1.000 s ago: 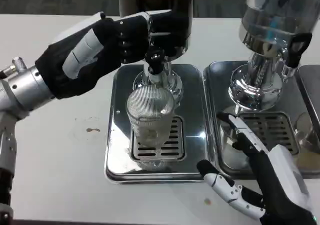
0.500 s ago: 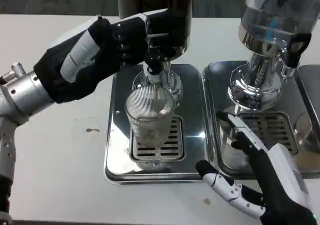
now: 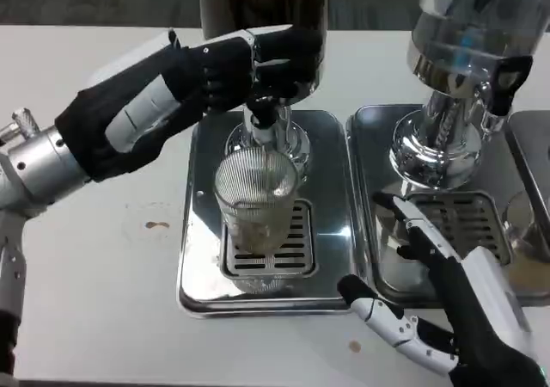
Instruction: Grasp the cup under the faucet to collect the drink, then remove the cup.
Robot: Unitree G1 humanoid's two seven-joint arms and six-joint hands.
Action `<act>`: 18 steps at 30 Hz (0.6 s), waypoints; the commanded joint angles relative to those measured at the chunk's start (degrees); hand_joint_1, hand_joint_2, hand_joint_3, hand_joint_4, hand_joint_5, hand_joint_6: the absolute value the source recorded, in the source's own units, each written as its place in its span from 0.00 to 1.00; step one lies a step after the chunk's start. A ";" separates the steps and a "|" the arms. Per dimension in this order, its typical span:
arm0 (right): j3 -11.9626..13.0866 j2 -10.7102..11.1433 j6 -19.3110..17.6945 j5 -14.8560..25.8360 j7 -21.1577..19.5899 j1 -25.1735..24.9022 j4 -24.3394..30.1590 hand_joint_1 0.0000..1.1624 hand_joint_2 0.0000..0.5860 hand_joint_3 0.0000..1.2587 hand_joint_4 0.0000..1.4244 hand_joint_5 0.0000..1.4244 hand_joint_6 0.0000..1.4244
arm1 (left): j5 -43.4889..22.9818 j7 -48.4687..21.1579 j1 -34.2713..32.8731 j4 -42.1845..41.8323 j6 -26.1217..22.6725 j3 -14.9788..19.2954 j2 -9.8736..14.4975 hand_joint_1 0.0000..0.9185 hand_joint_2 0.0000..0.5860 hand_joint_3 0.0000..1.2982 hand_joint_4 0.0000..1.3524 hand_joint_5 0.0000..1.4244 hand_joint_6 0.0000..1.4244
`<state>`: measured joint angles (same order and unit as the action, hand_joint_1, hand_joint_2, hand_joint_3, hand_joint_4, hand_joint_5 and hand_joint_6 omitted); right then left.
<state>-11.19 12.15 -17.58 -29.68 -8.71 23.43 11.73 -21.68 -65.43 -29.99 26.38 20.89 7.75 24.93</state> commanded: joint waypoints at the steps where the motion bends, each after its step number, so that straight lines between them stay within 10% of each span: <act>1: 0.49 0.35 -0.03 0.60 0.61 0.26 0.49 0.26 0.33 0.10 0.05 0.07 0.20 | 1.59 -0.35 0.75 -0.32 2.65 -1.12 0.84 0.00 0.20 0.14 0.07 0.10 0.13; 18: 0.57 0.55 -0.58 0.79 1.07 -0.50 0.07 0.27 0.35 0.11 0.06 0.07 0.20 | 4.05 2.42 1.58 0.49 12.70 -2.08 1.64 0.00 0.20 0.15 0.08 0.11 0.13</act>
<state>-10.90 12.16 -17.58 -29.59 -8.27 23.32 11.73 -19.17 -62.89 -29.07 26.52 31.28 6.30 25.85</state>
